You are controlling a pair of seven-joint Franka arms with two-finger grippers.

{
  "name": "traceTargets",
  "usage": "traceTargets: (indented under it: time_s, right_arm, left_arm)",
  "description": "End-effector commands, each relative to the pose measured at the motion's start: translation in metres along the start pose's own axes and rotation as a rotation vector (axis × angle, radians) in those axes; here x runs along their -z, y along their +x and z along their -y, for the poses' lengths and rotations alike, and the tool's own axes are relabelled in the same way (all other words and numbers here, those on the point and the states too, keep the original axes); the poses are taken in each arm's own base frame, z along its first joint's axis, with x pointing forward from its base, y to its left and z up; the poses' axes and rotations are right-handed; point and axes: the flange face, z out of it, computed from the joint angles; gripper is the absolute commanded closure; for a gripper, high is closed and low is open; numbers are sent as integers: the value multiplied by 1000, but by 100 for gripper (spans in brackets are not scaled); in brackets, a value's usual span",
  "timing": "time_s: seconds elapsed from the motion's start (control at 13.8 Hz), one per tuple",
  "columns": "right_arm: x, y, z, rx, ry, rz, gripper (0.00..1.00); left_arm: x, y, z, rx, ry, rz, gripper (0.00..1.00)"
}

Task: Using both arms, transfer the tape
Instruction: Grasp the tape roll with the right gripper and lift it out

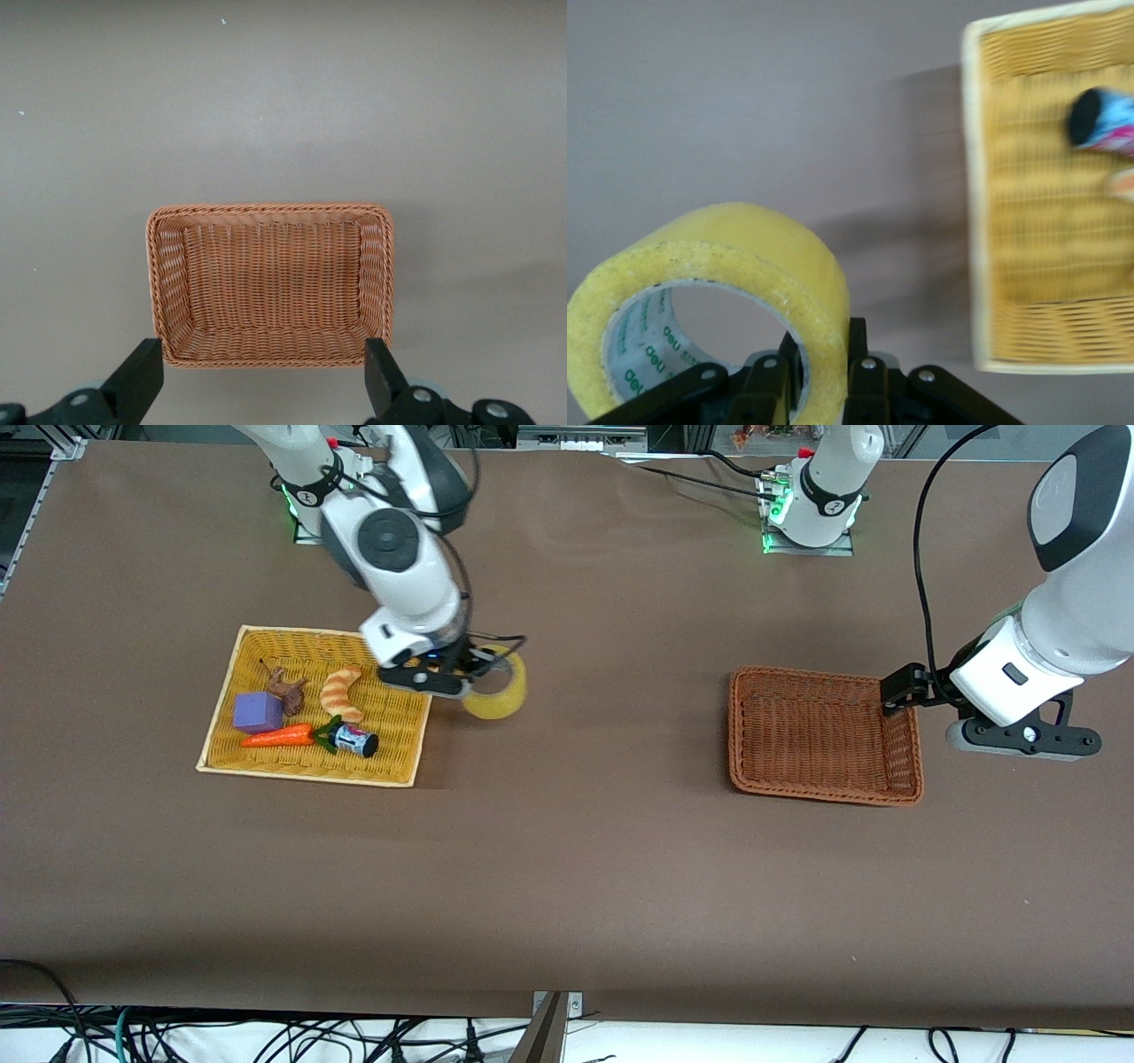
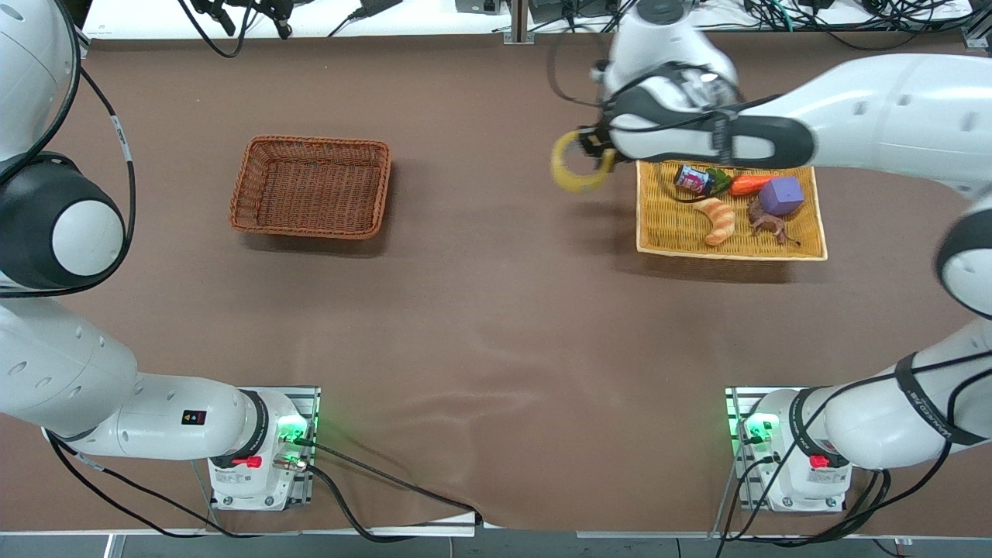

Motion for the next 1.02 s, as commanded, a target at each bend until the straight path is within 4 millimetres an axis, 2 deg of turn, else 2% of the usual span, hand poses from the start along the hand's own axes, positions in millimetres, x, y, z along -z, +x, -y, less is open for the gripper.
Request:
traceTargets:
  time_s: [0.0, 0.07, 0.22, 0.65, 0.87, 0.94]
  right_arm:
    - [-33, 5, 67, -58, 3, -10, 100]
    - [-45, -1, 84, -69, 2, -13, 100]
    - [-72, -7, 99, -80, -16, -16, 100]
    - [-139, -16, 101, -64, -62, 14, 100]
    - [-153, -22, 105, -61, -50, 23, 100]
    - [-153, -22, 105, -63, -48, 26, 74]
  left_arm:
    - [5, 2, -1, -9, 2, 2, 0]
    - [6, 2, -1, -7, 2, -1, 0]
    - [6, 2, -2, -9, 2, 1, 0]
    - [6, 2, -3, -9, 2, 1, 0]
    - [5, 2, -3, -9, 2, 2, 0]
    - [6, 2, -4, -10, 2, 1, 0]
